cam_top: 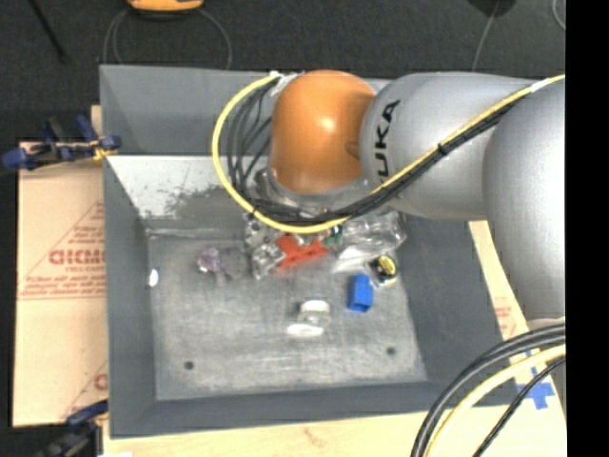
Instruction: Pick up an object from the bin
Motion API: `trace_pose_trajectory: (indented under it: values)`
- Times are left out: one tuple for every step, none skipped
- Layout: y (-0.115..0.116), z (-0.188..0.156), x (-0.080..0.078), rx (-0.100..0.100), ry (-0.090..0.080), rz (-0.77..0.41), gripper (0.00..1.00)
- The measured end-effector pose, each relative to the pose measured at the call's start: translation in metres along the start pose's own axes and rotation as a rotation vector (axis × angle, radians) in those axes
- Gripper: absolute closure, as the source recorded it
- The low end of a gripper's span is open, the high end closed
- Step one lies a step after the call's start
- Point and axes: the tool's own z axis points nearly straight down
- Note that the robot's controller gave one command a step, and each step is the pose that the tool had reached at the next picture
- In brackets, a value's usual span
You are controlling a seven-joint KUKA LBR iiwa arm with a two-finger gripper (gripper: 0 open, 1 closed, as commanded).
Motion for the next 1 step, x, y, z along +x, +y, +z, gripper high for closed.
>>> trace_pose_trajectory:
  values:
    - [0.0018, -0.0839, -0.0104, 0.000, 0.000, -0.021, 1.00]
